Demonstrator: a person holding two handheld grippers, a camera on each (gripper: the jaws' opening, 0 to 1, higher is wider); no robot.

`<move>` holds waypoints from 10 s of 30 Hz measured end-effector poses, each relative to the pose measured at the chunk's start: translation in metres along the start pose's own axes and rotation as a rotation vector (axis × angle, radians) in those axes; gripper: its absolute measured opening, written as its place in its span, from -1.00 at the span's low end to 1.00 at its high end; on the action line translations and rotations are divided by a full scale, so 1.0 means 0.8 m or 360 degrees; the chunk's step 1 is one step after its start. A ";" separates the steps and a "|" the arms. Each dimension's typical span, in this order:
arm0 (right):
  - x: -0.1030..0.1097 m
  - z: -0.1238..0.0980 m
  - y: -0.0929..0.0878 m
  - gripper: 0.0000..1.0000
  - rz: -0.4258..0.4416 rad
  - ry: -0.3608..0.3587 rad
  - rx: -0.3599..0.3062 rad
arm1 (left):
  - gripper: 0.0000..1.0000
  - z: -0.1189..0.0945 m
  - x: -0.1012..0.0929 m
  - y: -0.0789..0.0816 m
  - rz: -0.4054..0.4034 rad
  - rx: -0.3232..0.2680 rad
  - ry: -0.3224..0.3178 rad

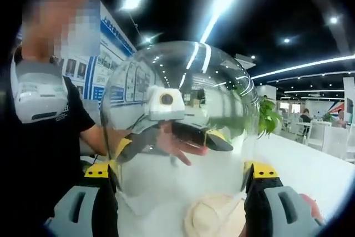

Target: Open the cover put in the Mizone put the cover back on

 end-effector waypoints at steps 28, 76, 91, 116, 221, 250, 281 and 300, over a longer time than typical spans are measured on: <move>0.054 -0.011 0.004 0.80 0.0013 0.0014 -0.0033 | 0.73 -0.009 -0.061 0.002 0.0016 0.0018 0.0026; 0.108 -0.016 -0.009 0.80 0.0182 0.0010 -0.0089 | 0.73 -0.020 -0.105 -0.004 -0.0155 -0.0057 0.0034; 0.116 -0.019 -0.006 0.80 0.0186 0.0013 -0.0132 | 0.73 -0.023 -0.117 -0.006 -0.0154 -0.0088 0.0047; 0.118 -0.021 -0.006 0.80 0.0187 0.0007 -0.0167 | 0.73 -0.023 -0.120 -0.007 -0.0155 -0.0129 0.0047; 0.080 -0.153 -0.066 -0.37 0.0147 -0.1246 -0.0328 | -0.49 -0.103 -0.041 -0.047 0.0043 -0.0263 0.0784; 0.076 -0.191 -0.063 -0.78 0.0167 -0.1466 -0.0539 | -0.50 -0.125 -0.026 -0.059 -0.0117 -0.0456 0.0924; 0.084 -0.186 -0.052 -1.00 -0.0014 -0.1640 -0.0528 | -0.40 -0.153 -0.014 -0.049 -0.0097 -0.0578 0.1182; 0.077 -0.186 -0.060 -0.71 0.0108 -0.1553 -0.0531 | -0.38 -0.165 0.002 -0.068 -0.0263 -0.0478 0.1292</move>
Point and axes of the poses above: the point that each gripper's makers call its tool centre point, and the gripper's own axes: z roughly forward along the fingers, x roughly to its left, y roughly out of its top, the point moved 7 cm from there along -z, roughly backward along the fingers, and after that the axes turned 3 degrees about -x, right-handed, at the moved point
